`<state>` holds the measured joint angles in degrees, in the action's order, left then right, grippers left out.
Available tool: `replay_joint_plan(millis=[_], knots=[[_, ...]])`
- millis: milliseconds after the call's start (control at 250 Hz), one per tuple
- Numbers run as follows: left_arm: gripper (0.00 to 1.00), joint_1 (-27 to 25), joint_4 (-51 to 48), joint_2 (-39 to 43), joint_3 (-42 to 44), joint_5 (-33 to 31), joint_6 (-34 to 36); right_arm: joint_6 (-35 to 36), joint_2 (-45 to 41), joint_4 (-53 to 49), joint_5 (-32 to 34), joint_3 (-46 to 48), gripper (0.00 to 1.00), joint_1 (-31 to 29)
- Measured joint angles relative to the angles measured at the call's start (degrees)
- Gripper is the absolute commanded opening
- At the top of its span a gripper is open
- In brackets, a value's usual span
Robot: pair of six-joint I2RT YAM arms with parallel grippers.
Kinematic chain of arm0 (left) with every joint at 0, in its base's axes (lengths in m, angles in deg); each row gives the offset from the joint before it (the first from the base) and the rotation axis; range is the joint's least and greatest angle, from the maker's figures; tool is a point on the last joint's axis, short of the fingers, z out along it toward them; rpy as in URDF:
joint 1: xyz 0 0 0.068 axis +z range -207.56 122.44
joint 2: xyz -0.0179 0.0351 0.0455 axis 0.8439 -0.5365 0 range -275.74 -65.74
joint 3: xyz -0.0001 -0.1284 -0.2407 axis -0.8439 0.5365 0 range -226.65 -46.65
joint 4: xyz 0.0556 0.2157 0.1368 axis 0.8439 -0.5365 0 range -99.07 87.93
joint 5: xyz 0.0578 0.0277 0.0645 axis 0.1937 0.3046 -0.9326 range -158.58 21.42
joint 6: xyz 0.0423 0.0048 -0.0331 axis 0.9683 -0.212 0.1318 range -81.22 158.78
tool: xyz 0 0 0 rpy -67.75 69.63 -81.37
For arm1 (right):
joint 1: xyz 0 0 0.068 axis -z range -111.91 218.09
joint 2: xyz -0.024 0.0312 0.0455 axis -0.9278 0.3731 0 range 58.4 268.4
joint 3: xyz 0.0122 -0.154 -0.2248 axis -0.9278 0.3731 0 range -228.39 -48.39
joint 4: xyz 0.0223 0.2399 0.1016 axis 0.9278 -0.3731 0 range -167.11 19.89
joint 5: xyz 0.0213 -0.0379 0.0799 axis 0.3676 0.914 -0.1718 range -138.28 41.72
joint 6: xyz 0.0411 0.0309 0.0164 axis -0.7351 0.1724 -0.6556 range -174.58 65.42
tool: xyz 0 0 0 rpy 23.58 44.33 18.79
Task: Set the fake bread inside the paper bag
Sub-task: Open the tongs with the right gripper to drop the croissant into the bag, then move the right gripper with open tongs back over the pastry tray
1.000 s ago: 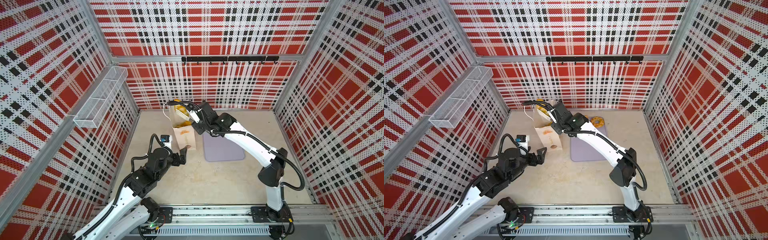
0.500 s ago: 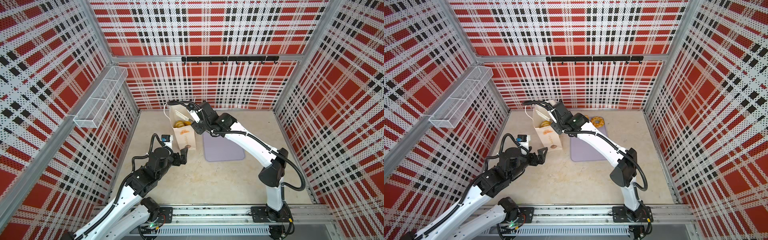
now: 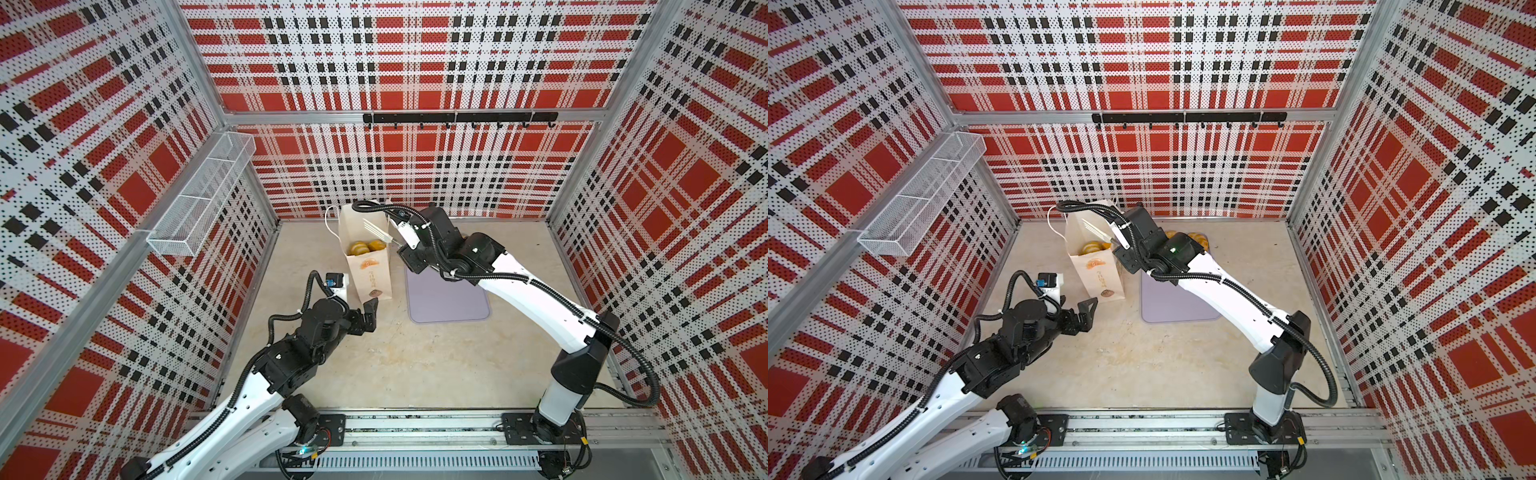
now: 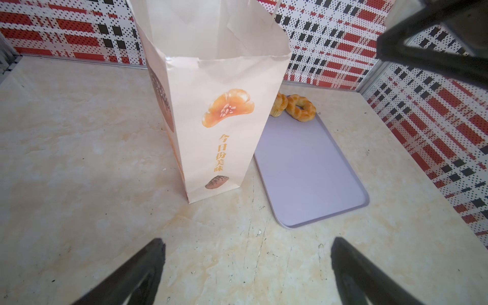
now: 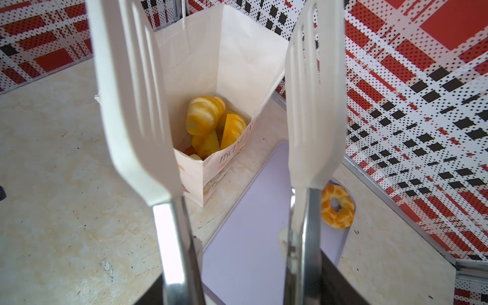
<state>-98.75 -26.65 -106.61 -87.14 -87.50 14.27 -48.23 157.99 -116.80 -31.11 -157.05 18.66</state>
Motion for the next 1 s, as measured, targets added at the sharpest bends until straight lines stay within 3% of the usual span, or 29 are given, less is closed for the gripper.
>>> replay_joint_plan(millis=[528, 1001], knots=[[0.99, -6.56, 2.95, -4.2, -0.04, -5.62, -0.13, -1.88, -8.7, 3.69, 1.11, 13.97, 0.62, 3.63], [1.0, -10.23, 7.45, -13.38, -0.17, -5.7, -0.79, -4.87, -14.6, 5.64, 0.66, 29.35, 0.61, 13.75]])
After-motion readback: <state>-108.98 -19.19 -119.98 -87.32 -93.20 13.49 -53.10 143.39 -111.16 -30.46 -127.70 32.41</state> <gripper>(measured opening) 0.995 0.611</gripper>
